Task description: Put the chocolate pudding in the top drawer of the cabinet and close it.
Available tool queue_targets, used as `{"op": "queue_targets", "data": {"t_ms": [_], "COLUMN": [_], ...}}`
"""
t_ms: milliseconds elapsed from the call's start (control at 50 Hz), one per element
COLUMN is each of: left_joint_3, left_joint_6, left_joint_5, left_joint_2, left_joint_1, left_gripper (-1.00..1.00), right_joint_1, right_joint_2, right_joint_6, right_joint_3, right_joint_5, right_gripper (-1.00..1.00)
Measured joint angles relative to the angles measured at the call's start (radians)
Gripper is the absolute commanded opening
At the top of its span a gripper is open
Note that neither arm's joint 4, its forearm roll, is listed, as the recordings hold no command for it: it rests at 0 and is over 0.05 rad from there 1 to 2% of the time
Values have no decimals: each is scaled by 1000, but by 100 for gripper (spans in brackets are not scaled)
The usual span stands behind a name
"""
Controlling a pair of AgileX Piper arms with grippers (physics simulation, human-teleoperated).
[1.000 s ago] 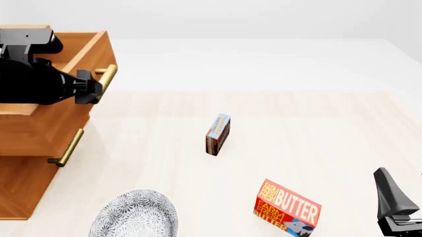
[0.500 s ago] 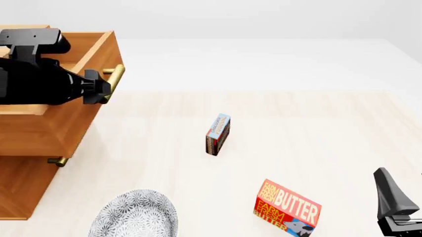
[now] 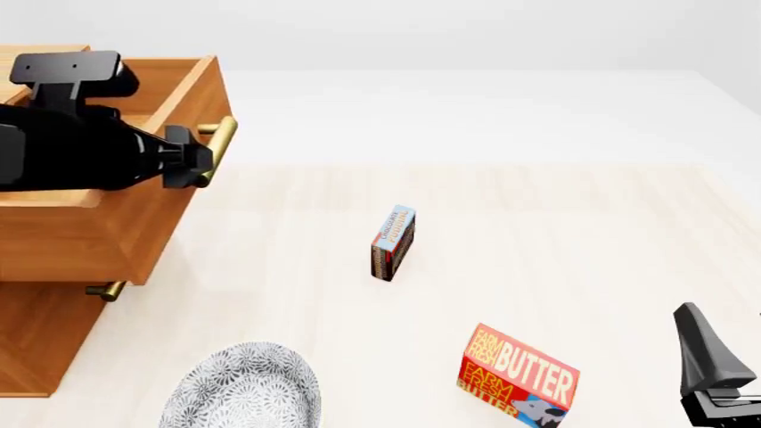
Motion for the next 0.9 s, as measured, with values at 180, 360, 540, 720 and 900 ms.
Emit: {"op": "queue_targets", "data": {"t_ms": [180, 360, 540, 720, 900], "left_joint_3": [-2, -3, -2, -4, -4], "left_joint_6": [-10, -22, -27, -20, -5], "left_joint_5": [2, -3, -11, -18, -31], "left_joint_2": [2, 5, 7, 11, 16], "left_joint_1": [-11, -32, -48, -69, -86], "left_gripper": [100, 100, 100, 100, 100], "right_joint_1": [0, 0, 0, 0, 0], "right_joint_2": [0, 0, 0, 0, 0], "right_joint_6": [0, 0, 0, 0, 0], "right_joint_3": [0, 0, 0, 0, 0], "right_joint_5": [0, 0, 0, 0, 0], "right_gripper": [100, 100, 100, 100, 100]}}
